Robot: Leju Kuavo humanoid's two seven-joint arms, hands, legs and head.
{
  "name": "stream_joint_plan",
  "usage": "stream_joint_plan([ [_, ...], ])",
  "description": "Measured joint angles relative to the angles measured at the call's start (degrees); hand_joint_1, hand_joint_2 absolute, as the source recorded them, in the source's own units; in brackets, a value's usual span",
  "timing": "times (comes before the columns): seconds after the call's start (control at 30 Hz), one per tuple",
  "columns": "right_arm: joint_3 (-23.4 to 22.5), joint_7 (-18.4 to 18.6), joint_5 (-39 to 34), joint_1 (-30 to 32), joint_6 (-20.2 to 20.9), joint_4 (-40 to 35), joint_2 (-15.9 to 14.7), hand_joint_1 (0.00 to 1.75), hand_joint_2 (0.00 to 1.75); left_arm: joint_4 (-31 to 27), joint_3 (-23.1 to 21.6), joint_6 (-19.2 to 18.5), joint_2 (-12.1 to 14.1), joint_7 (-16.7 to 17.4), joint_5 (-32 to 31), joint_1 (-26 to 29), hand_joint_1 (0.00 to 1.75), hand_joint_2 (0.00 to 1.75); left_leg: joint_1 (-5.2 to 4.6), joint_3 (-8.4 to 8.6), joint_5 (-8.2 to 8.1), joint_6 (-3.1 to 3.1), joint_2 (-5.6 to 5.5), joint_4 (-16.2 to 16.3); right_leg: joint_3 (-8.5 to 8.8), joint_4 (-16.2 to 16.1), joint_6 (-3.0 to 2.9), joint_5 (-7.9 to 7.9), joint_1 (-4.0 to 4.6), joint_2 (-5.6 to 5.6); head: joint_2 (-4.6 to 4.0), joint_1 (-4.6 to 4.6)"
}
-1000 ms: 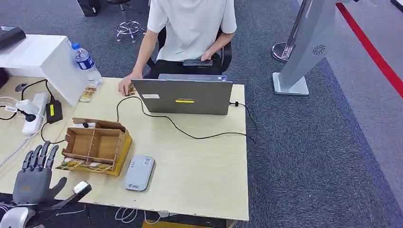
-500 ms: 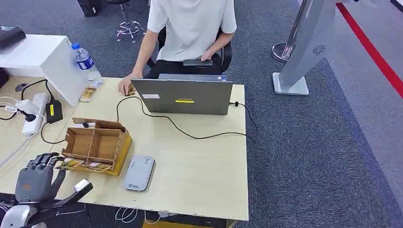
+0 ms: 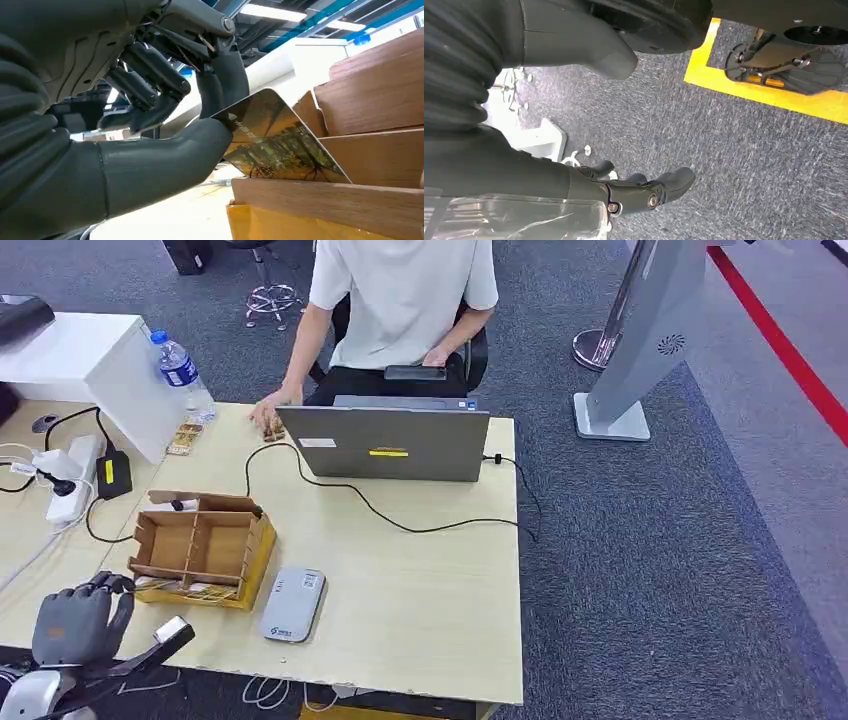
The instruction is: Pass the card to the sensor for recognition and then transmit it.
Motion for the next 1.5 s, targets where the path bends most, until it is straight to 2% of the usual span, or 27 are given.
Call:
stream_joint_plan([
  [0.17, -0.2, -0.1, -0.4, 0.1, -0.5, 0.0, 0.0, 0.0, 1.75, -6.1, -0.2, -1.7, 0.0, 2.2, -1.4, 3.5, 1.75, 1.75, 0.0, -0.01, 0.0, 0.0, 0.02, 0.0, -0.04, 0.0, 0.0, 0.0, 0.0, 0.02, 0.0, 0.0],
  [0.37, -1.4, -0.6, -1.9, 0.9, -1.2, 0.0, 0.0, 0.0, 1.75, -24.4, -0.7, -6.8, 0.3, 6.4, -5.2, 12.1, 1.75, 1.75, -0.01, -0.06, -0.03, 0.0, 0.03, 0.0, -0.09, 0.0, 0.02, -0.02, -0.01, 0.06, 0.0, 0.0],
  [0.53, -2.8, -1.1, -3.0, 1.4, -1.7, 0.0, -0.1, 0.0, 1.75, -39.2, -1.4, -9.3, 3.7, 9.0, -6.5, 20.4, 1.75, 1.75, 0.05, -0.09, -0.07, 0.0, 0.05, 0.0, -0.13, 0.0, 0.0, -0.04, 0.03, 0.08, 0.0, -0.02],
  [0.6, -3.2, -1.3, -3.4, 1.6, -1.8, 0.0, -0.1, 0.0, 1.75, -44.7, -1.5, -8.4, 5.9, 9.4, -6.0, 23.8, 1.75, 1.75, 0.06, -0.11, -0.06, -0.01, 0.03, 0.0, -0.14, 0.0, -0.01, -0.04, 0.06, 0.03, 0.0, 0.07],
  [0.67, -3.7, -1.3, -3.2, 1.7, -1.8, 0.0, -0.2, 0.0, 1.75, -49.7, -1.6, -4.5, 7.3, 9.1, -5.3, 24.6, 1.75, 1.75, 0.06, -0.09, -0.05, -0.01, -0.13, 0.0, -0.15, 0.0, -0.02, -0.07, 0.06, -0.14, 0.0, 0.04],
  [0.73, -3.9, -1.2, -2.4, 1.6, -1.6, 0.0, -0.2, 0.0, 1.75, -51.9, -1.9, -0.7, 7.8, 7.4, -4.1, 21.9, 1.75, 1.75, 0.02, -0.1, 0.01, 0.01, -0.34, 0.0, -0.15, 0.0, -0.04, -0.08, 0.03, -0.36, 0.0, 0.04],
  [0.8, -3.9, -1.0, -1.0, 1.4, -1.0, 0.0, -0.2, 0.0, 1.75, -51.8, -3.3, 0.6, 7.7, 6.5, -3.8, 15.8, 1.75, 1.75, 0.05, -0.09, 0.12, -0.01, -0.61, 0.0, -0.25, 0.0, -0.04, -0.07, 0.03, -0.61, 0.0, 0.02],
  [0.83, -3.9, -0.7, -0.3, 1.1, -0.7, 0.0, -0.1, 0.0, 1.75, -51.0, -4.0, 0.4, 7.7, 6.3, -4.0, 11.6, 1.75, 1.75, 0.04, -0.13, 0.26, 0.01, -0.8, 0.0, -0.23, 0.0, -0.04, -0.07, 0.04, -0.78, 0.0, 0.04],
  [0.93, -3.1, 0.4, 1.9, -0.2, 0.2, 0.0, 0.0, 0.0, 1.75, -43.1, -7.7, -1.1, 7.7, 6.5, -6.1, -5.0, 1.75, 1.75, 0.08, -0.34, 0.63, -0.05, -1.2, 0.0, -0.23, 0.0, -0.14, 0.18, 0.04, -1.21, 0.0, 0.02],
  [1.0, -2.2, 1.1, 3.4, -1.5, 0.9, -0.1, 0.1, 0.0, 1.75, -35.3, -10.8, -3.3, 7.6, 6.7, -7.3, -15.6, 1.75, 1.75, 0.11, -0.38, 0.85, -0.2, -1.17, 0.0, -0.42, 0.0, -0.23, 0.46, 0.06, -1.18, 0.0, 0.11],
  [1.07, -1.2, 1.9, 4.7, -2.4, 1.7, -0.1, 0.2, 0.0, 1.75, -25.8, -14.7, -4.8, 7.0, 7.3, -10.5, -26.8, 1.75, 1.75, 0.11, -0.59, 1.13, -0.09, -1.12, 0.0, -0.55, 0.0, -0.17, 0.73, 0.1, -1.13, 0.0, 0.0],
  [1.2, 0.4, 2.4, 6.3, -3.9, 2.5, -0.1, 0.3, 0.0, 1.75, -6.8, -23.3, -6.0, 3.6, 10.3, -15.2, -45.4, 1.75, 1.75, 0.09, -0.95, 1.4, -0.06, -0.93, 0.1, -0.8, 0.0, -0.09, 1.21, 0.08, -0.91, 0.0, 0.18],
  [1.37, 1.9, 2.9, 7.5, -4.3, 3.6, -0.1, 0.6, 0.0, 1.75, 10.9, -30.5, -7.2, -0.5, 13.5, -19.1, -58.9, 1.75, 1.75, 0.05, -1.19, 1.41, -0.04, -0.4, 0.1, -1.12, 0.0, -0.03, 1.41, 0.05, -0.33, 0.0, 0.15],
  [1.43, 2.2, 3.0, 7.6, -4.3, 3.7, 0.0, 0.7, 0.0, 1.75, 16.4, -32.4, -7.7, -1.8, 14.0, -20.0, -62.4, 1.75, 1.75, 0.05, -1.24, 1.4, -0.03, -0.31, 0.1, -1.18, 0.0, -0.02, 1.42, 0.05, -0.25, 0.0, 0.2],
  [1.5, 2.5, 3.0, 8.0, -4.4, 3.7, 0.0, 0.8, 0.0, 1.75, 19.5, -33.3, -7.8, -2.6, 14.4, -20.5, -64.0, 1.75, 1.75, 0.04, -1.24, 1.39, -0.02, -0.19, 0.1, -1.24, 0.0, -0.02, 1.42, 0.04, -0.14, 0.0, 0.22],
])
